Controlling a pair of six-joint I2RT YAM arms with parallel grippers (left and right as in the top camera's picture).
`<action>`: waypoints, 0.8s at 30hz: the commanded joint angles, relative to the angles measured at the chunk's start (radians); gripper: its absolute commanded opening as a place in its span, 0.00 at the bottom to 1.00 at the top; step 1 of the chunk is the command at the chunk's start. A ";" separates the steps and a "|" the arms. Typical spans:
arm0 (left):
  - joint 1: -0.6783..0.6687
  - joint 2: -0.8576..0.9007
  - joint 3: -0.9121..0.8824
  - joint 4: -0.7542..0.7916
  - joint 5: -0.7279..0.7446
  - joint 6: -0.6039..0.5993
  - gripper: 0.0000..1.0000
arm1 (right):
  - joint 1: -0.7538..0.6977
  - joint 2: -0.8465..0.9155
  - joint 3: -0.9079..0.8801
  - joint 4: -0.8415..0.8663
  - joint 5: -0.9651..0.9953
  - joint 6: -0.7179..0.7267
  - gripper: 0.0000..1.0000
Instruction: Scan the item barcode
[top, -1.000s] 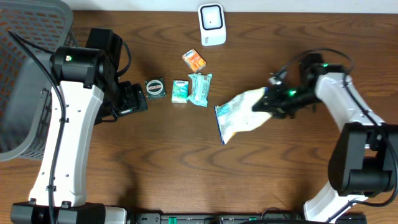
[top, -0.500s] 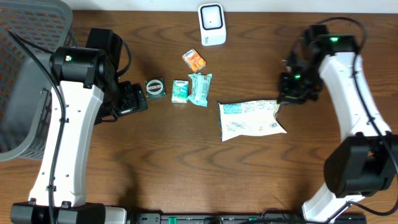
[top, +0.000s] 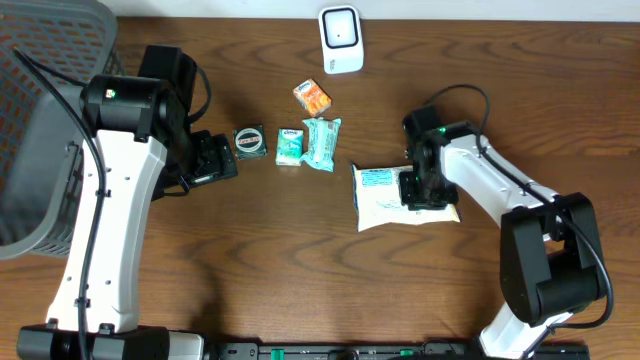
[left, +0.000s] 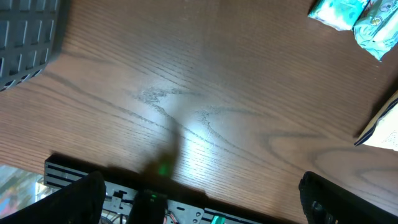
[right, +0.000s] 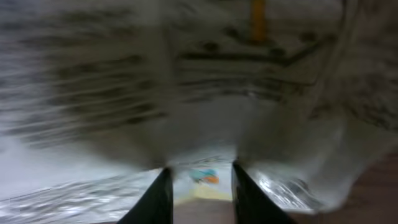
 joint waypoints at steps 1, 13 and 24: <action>0.002 0.004 -0.001 -0.003 -0.013 -0.002 0.98 | -0.020 -0.006 0.061 -0.058 0.077 0.031 0.27; 0.002 0.004 -0.001 -0.003 -0.013 -0.002 0.98 | -0.089 -0.006 0.211 -0.141 0.077 -0.049 0.38; 0.002 0.004 -0.001 -0.003 -0.013 -0.002 0.98 | -0.148 -0.002 -0.080 0.166 0.209 -0.027 0.52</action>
